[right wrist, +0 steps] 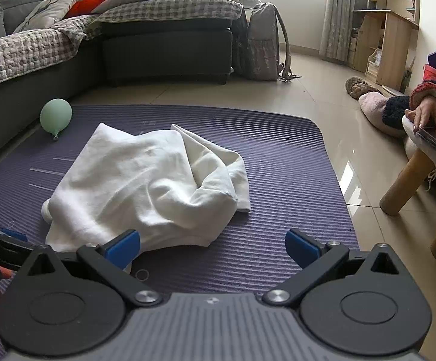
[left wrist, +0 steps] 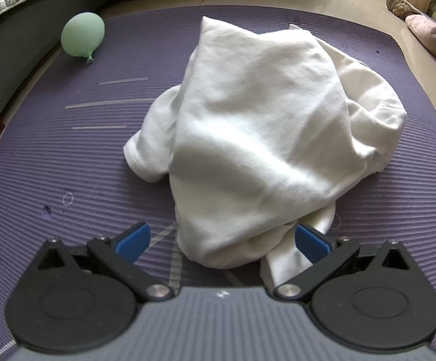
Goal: Fold clothes
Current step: 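Move both grippers toward the crumpled white T-shirt on the mat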
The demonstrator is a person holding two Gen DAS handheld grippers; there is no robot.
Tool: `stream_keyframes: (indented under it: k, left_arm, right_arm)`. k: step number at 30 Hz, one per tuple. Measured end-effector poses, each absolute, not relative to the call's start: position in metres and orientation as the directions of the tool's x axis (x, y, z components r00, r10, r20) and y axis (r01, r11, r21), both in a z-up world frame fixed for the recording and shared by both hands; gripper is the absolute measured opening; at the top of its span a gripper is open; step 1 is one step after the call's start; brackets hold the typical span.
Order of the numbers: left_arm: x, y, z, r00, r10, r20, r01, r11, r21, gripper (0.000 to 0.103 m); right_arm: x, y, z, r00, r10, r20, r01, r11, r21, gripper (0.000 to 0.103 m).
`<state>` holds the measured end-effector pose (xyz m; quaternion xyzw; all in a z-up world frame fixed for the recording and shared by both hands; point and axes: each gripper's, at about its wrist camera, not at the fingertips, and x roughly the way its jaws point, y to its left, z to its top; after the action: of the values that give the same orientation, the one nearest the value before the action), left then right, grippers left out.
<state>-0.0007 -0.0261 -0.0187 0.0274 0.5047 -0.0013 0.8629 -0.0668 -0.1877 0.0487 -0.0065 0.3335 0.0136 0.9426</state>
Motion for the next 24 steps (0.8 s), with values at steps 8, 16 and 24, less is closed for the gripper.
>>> stream_keyframes:
  k: [8,16,24]
  left_arm:
    - [-0.004,-0.021,-0.022,0.485,0.022,-0.874,0.037,0.998,0.045,0.103]
    - [-0.002,-0.016,-0.033,0.487,-0.032,-0.873,0.061,0.998,-0.003,0.103]
    - [0.001,-0.005,-0.054,0.453,-0.072,-0.888,0.033,0.997,-0.064,0.103]
  right_arm:
    - [-0.064,-0.189,0.047,0.772,0.027,-0.635,-0.031,0.999,0.004,0.102]
    - [-0.063,-0.193,0.045,0.767,0.037,-0.640,-0.024,0.999,0.028,0.102]
    - [-0.060,-0.201,0.045,0.754,0.074,-0.652,-0.033,0.997,0.075,0.102]
